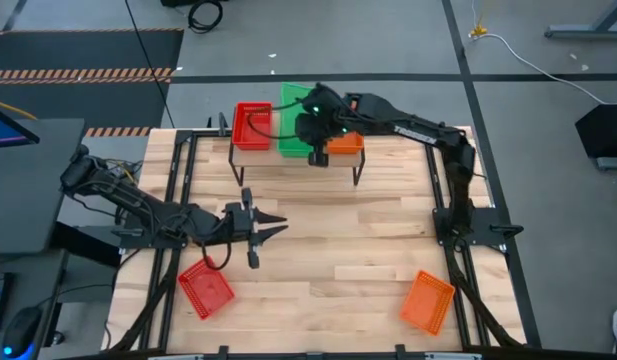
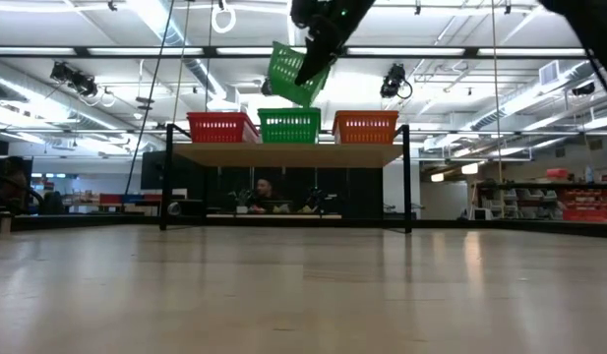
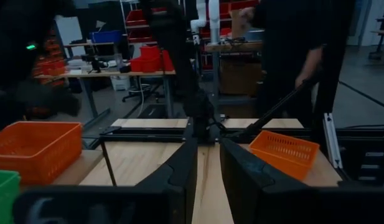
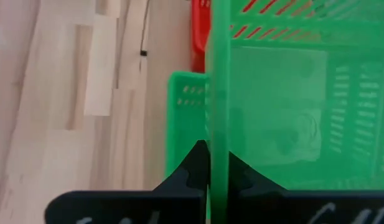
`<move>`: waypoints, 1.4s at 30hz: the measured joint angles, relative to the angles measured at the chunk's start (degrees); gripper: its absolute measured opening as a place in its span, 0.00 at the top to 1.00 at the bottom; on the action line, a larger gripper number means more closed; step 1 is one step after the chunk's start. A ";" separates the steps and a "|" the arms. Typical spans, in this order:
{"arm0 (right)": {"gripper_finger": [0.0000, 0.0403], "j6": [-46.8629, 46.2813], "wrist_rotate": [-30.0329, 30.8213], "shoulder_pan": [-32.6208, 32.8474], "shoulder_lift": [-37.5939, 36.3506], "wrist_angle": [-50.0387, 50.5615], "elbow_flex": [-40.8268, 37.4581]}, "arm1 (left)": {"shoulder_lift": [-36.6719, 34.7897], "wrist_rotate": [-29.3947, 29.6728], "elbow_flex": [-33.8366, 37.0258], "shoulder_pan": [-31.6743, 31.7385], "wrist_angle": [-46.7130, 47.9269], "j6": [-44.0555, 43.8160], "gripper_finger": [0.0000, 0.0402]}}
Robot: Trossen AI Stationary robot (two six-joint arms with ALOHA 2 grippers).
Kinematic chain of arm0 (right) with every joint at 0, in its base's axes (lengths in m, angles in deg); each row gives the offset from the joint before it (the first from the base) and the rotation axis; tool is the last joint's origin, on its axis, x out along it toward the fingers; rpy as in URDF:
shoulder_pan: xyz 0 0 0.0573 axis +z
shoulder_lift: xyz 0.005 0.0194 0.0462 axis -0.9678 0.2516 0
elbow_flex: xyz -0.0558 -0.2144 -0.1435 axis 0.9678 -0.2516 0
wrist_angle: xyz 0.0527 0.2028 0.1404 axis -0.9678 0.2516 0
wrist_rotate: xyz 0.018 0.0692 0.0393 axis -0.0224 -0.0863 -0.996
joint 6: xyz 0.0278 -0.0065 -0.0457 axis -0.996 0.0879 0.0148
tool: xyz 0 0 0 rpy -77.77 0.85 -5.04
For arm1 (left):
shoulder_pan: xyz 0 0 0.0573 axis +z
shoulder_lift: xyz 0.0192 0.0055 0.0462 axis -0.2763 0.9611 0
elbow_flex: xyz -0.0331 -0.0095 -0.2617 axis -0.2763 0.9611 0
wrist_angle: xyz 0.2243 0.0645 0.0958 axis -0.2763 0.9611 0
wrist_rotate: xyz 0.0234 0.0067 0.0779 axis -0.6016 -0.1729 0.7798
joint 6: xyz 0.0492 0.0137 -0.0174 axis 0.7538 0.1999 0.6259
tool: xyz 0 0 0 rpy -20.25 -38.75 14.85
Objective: Stack baskets on shelf by color
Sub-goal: Stack the green basket on top of the green basket on the shelf, then stack the orange basket on top of the orange basket on the shelf
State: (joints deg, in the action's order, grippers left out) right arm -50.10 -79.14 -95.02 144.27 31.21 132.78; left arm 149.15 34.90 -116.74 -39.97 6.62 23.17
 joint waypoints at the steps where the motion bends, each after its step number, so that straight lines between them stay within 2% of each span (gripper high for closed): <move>1: 0.97 0.08 -0.32 -0.49 1.11 0.72 1.28 | 0.00 0.00 0.00 -0.23 0.01 0.00 0.81; 8: 0.97 0.08 -1.32 -2.75 5.90 4.77 5.13 | 0.04 0.00 0.00 -1.76 -0.03 -0.28 0.81; 13: 0.95 -0.68 -1.60 -2.99 5.88 5.18 4.62 | 0.04 -0.02 0.00 -2.39 -0.04 -0.35 0.81; 17: 0.92 -2.02 -4.03 -2.71 5.76 5.03 4.60 | 0.04 0.02 0.00 -2.80 -0.03 -0.49 0.81; 32: 0.71 -4.84 -3.64 0.25 4.77 6.65 4.51 | 0.07 0.01 0.00 -4.63 -0.05 -1.57 0.81; 36: 0.68 -7.34 -3.48 2.36 3.46 12.07 4.51 | 0.07 0.02 0.00 -4.61 -0.02 -1.57 0.81; 42: 0.68 -15.49 -3.58 7.27 3.36 26.08 4.04 | 0.08 0.00 0.00 -4.63 1.66 -3.55 0.81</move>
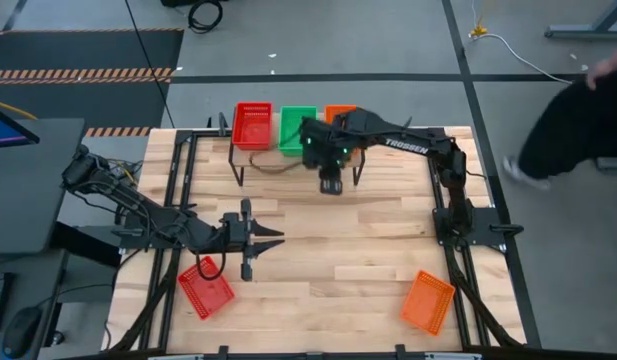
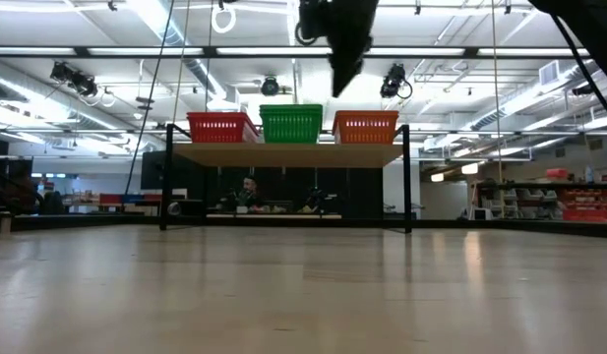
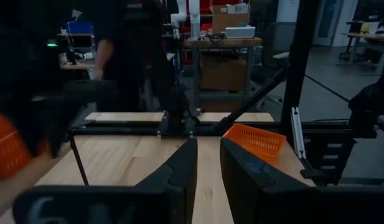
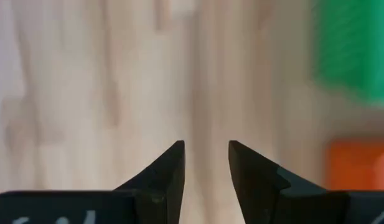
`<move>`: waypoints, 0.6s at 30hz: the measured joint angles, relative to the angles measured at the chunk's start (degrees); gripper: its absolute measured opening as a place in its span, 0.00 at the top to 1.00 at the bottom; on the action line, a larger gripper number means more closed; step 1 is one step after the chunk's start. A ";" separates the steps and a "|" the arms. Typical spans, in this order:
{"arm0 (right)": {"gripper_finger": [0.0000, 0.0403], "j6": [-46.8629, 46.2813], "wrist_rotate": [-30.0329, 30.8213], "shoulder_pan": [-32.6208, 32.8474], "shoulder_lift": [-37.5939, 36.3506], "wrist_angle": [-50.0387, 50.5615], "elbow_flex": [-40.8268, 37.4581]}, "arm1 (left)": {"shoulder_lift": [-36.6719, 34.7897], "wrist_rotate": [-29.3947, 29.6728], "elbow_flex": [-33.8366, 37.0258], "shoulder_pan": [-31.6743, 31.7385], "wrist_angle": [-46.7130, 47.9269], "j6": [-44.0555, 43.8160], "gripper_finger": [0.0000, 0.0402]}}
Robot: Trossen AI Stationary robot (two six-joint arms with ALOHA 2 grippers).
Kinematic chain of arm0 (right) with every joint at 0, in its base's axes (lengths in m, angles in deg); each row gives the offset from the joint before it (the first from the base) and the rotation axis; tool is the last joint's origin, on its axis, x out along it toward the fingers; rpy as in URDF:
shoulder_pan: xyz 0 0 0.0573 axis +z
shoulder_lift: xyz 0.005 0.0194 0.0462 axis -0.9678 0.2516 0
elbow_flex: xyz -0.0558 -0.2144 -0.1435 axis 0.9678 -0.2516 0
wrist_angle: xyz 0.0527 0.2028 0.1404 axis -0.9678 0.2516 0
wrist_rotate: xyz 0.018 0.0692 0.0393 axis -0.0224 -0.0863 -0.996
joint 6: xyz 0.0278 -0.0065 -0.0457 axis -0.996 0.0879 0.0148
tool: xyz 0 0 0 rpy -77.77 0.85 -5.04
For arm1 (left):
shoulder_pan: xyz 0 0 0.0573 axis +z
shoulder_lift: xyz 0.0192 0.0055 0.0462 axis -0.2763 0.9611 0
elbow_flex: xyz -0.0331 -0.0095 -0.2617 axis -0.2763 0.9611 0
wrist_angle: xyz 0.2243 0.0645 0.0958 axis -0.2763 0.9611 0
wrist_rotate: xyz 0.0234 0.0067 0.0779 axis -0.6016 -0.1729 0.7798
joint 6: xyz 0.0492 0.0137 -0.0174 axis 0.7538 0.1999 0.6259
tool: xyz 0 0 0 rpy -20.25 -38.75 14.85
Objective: Stack baskets on shelf by color
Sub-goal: Stack the orange basket on top of the orange basket on the shelf
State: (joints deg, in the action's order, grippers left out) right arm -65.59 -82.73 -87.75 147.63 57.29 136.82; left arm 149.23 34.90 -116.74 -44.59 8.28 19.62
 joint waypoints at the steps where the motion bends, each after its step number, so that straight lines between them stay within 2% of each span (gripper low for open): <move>1: 0.68 -1.33 -0.41 0.94 0.07 1.66 -0.50 | 0.01 -0.02 0.00 0.00 0.42 -0.80 0.81; 6: 0.68 -7.08 -6.59 5.73 -0.23 3.33 -5.99 | -0.01 0.00 0.00 -0.92 5.64 -3.10 0.81; 9: 0.68 -11.49 -6.37 9.21 -1.30 2.91 -10.43 | 0.01 -0.86 0.00 -1.95 6.93 -7.04 0.81; 14: 0.68 -21.65 -6.13 16.48 -6.08 1.64 -21.29 | 0.94 -1.80 -0.04 -6.07 -0.26 -7.05 0.81; 18: 0.68 -33.30 -5.73 25.40 -13.25 -1.41 -31.43 | 4.24 -1.97 0.00 -9.45 -7.10 -5.49 0.81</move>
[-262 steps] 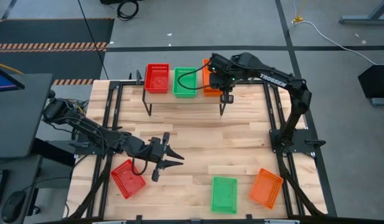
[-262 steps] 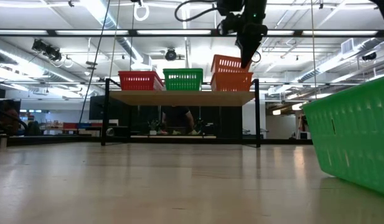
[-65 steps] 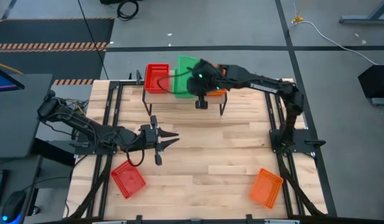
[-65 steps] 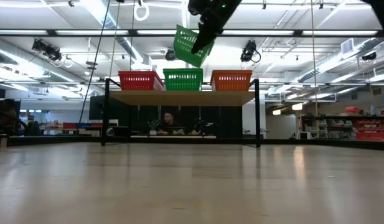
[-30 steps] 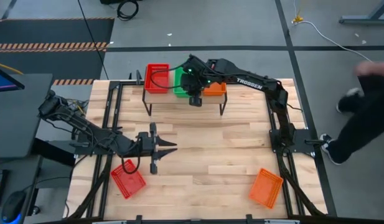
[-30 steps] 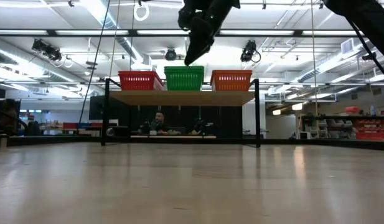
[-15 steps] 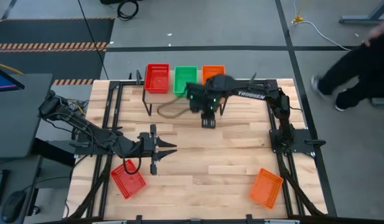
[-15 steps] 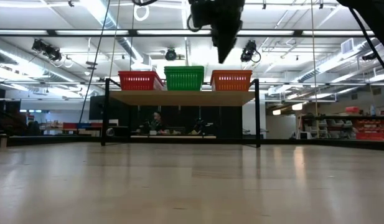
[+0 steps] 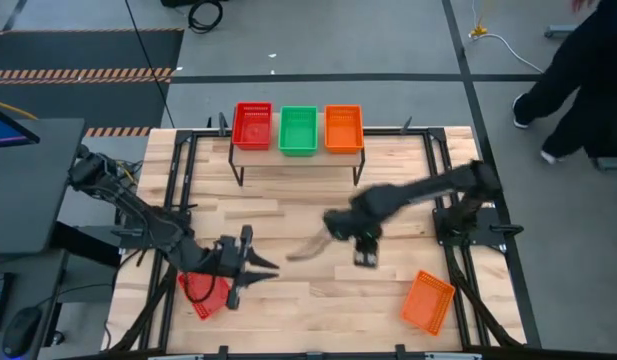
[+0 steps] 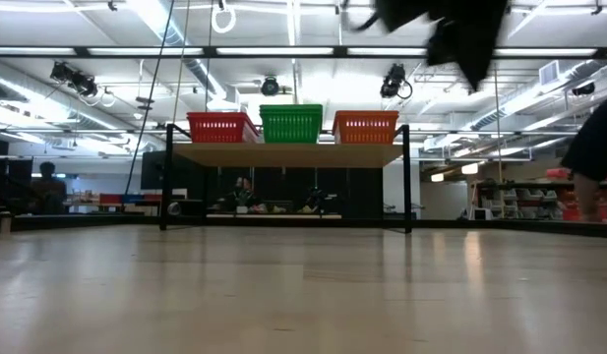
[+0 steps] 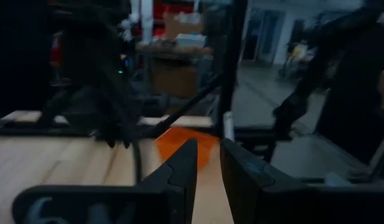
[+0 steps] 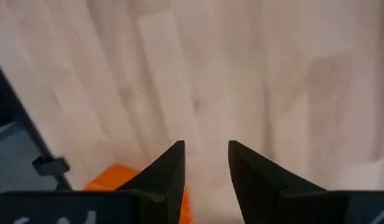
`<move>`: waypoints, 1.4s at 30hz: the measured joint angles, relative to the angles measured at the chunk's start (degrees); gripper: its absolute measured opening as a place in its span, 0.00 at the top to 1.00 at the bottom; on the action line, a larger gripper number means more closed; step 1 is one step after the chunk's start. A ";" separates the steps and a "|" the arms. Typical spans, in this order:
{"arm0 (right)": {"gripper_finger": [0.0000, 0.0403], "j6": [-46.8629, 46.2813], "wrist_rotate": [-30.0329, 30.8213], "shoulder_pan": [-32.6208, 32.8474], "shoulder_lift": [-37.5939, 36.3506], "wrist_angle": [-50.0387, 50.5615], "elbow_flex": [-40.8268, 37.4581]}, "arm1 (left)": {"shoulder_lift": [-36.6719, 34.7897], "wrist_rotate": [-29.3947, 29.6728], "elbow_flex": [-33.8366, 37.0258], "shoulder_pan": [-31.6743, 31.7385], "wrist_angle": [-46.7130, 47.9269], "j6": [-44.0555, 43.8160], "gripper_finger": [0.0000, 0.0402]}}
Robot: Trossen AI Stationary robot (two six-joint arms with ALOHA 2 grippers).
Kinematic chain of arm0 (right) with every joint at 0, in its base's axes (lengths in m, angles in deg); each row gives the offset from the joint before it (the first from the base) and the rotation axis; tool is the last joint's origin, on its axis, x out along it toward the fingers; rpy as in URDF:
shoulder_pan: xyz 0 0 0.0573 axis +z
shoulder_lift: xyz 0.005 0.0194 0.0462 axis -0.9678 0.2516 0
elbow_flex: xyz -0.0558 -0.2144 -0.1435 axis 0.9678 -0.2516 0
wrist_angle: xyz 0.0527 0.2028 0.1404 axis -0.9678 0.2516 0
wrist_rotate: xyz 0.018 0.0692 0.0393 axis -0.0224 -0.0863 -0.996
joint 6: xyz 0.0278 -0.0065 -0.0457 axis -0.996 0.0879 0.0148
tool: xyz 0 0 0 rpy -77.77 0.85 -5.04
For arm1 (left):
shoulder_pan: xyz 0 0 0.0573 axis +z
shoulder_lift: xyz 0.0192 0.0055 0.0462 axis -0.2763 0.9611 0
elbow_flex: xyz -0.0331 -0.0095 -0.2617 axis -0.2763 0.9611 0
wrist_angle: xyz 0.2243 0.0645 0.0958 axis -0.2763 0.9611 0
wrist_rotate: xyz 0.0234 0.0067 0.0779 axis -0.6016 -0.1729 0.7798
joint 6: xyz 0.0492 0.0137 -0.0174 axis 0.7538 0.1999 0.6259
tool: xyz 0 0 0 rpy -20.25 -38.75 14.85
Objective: Stack baskets on shelf by color
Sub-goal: Stack the orange basket on top of the orange basket on the shelf
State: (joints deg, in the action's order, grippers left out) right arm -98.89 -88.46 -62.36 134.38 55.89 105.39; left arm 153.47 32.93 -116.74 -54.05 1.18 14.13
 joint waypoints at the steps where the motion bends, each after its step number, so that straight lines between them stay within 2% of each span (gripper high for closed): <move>1: 0.68 -3.90 1.04 2.74 -2.20 -1.54 -2.62 | 1.06 -0.02 -0.02 -0.45 -1.98 0.06 0.81; 4: 0.68 -17.25 5.45 12.08 -8.70 -8.14 -10.54 | 4.02 0.00 0.00 -1.36 -6.03 -0.01 0.81; 7: 0.68 -29.74 7.16 21.51 -13.04 -14.81 -16.95 | 6.50 0.09 -0.02 -1.49 -9.35 -0.34 0.81; 10: 0.68 -39.43 9.60 29.39 -14.74 -18.81 -20.77 | 8.74 0.13 -0.02 -1.63 -11.47 -2.40 0.81; 13: 0.68 -44.47 13.70 33.98 -14.06 -19.52 -22.29 | 10.98 0.05 0.00 -1.63 -13.25 -4.68 0.81; 17: 0.68 -50.05 13.07 36.20 -11.54 -20.49 -22.45 | 13.99 0.09 0.00 -2.04 -15.00 -7.82 0.81; 22: 0.68 -55.29 11.02 37.99 -7.91 -28.02 -22.45 | 16.52 0.09 0.00 -3.20 -17.42 -10.96 0.81; 25: 0.68 -59.22 7.43 39.01 -5.13 -30.49 -22.42 | 17.27 0.06 0.00 -4.42 -19.88 -10.96 0.81; 30: 0.68 -62.01 1.80 41.04 -0.81 -29.24 -22.42 | 17.30 0.04 0.00 -6.63 -21.35 -10.45 0.81; 42: 0.68 -65.82 3.61 43.94 4.49 -29.20 -22.42 | 17.28 0.10 0.00 -8.65 -22.13 -8.49 0.81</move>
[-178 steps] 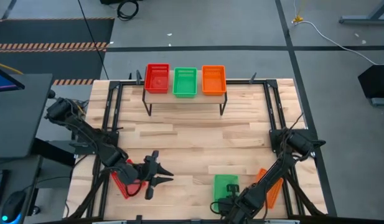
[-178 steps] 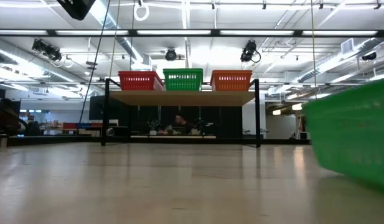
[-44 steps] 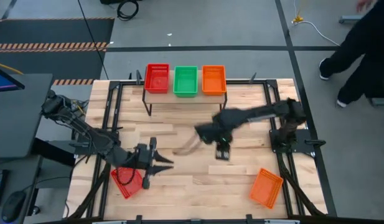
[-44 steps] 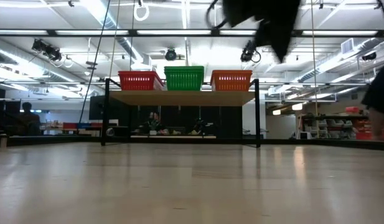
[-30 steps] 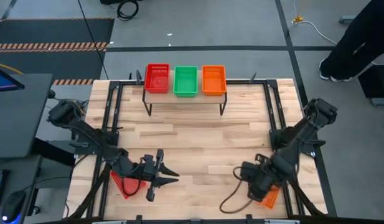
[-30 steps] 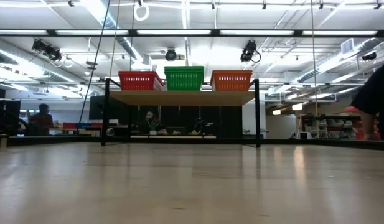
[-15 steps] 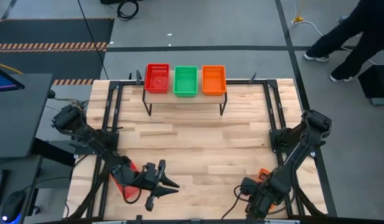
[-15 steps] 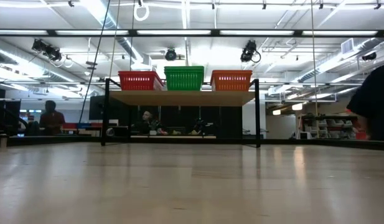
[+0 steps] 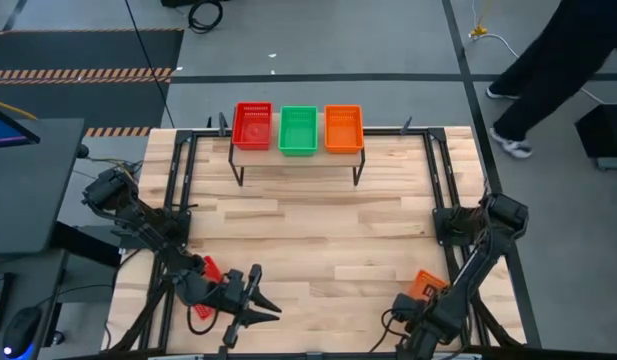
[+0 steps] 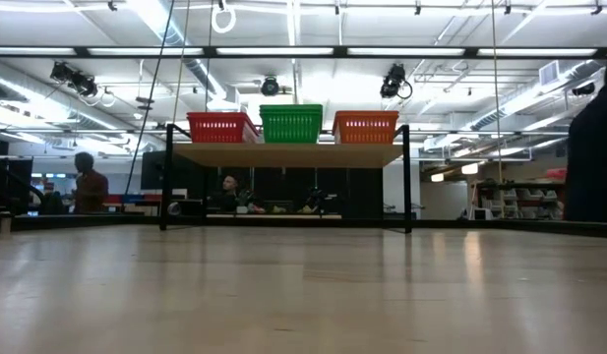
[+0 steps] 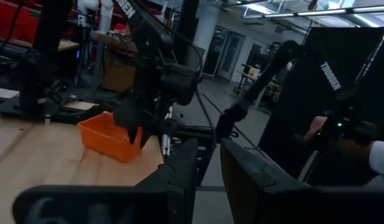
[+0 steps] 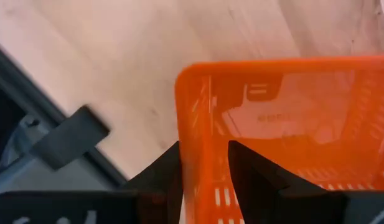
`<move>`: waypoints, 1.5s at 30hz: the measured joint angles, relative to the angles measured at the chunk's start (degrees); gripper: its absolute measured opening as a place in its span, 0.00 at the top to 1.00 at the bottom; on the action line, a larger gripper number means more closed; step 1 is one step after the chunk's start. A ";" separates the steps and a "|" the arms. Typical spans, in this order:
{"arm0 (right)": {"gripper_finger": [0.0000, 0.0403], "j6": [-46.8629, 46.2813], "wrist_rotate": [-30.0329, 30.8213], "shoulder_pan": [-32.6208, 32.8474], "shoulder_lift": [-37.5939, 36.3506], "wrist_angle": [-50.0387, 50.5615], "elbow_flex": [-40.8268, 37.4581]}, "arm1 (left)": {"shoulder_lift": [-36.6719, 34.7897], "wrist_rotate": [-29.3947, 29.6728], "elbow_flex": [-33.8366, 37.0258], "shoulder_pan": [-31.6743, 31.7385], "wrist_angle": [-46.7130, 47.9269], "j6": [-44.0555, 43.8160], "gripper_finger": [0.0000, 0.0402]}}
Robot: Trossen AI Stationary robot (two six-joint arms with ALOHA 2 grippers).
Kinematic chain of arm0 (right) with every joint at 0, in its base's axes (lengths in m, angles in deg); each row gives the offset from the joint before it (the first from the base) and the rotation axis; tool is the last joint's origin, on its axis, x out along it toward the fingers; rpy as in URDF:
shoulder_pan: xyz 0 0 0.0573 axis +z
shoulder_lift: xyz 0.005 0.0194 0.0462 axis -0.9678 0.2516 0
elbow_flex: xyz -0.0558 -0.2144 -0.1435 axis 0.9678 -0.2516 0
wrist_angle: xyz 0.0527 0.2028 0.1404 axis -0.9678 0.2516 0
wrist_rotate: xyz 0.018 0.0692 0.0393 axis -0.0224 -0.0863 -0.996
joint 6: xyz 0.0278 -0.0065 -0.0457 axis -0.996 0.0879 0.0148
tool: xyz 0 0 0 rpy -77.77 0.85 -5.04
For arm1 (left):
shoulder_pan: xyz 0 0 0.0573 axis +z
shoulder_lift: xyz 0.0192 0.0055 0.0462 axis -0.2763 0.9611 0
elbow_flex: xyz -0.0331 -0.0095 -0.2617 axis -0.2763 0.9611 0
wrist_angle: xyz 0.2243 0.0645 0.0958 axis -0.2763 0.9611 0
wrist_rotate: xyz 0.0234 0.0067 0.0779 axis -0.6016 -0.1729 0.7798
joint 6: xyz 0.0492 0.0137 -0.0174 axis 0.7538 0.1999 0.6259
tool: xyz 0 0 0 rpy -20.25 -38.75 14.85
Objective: Stack baskets on shelf by color
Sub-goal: Stack the orange basket on top of the orange basket on the shelf
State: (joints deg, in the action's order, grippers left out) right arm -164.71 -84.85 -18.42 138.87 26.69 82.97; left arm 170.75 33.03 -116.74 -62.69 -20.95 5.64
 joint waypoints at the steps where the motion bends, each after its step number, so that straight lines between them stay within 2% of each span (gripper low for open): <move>1: 0.68 -0.02 0.28 0.01 0.64 -0.01 0.00 | 0.00 -0.01 0.00 -0.09 -0.01 0.03 0.81; 4: 0.69 0.47 0.18 -0.01 2.86 -0.29 0.00 | 0.00 -0.01 0.00 -0.22 0.05 0.11 0.81; 7: 0.74 2.99 0.06 -0.01 4.67 -0.25 0.00 | 0.00 -0.01 -0.02 -0.22 0.11 0.11 0.81; 13: 0.97 11.63 3.21 -1.15 4.63 2.01 0.68 | 0.02 0.01 -0.02 -0.50 0.49 0.09 0.81; 18: 0.95 19.47 3.93 -4.24 4.36 9.68 3.78 | 1.89 -0.03 -0.02 -0.53 0.49 -0.77 0.81; 24: 0.98 32.03 10.68 -9.44 4.31 22.07 10.38 | 2.82 0.03 -0.02 0.51 -0.32 -1.93 0.81; 32: 0.98 51.65 21.51 -21.53 1.02 38.37 24.80 | 2.82 -0.01 -0.02 2.45 -0.85 -1.99 0.81; 38: 0.98 69.22 26.81 -33.52 -5.37 37.99 33.86 | 2.82 0.03 0.00 3.87 -0.51 -1.94 0.81; 45: 0.98 85.81 28.83 -49.43 -10.94 37.48 37.68 | 2.54 0.03 -0.01 5.49 -0.36 2.73 0.81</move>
State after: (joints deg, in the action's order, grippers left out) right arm -78.90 -56.02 -67.86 127.92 64.17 120.65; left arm 173.29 33.07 -116.74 -57.20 -21.31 8.37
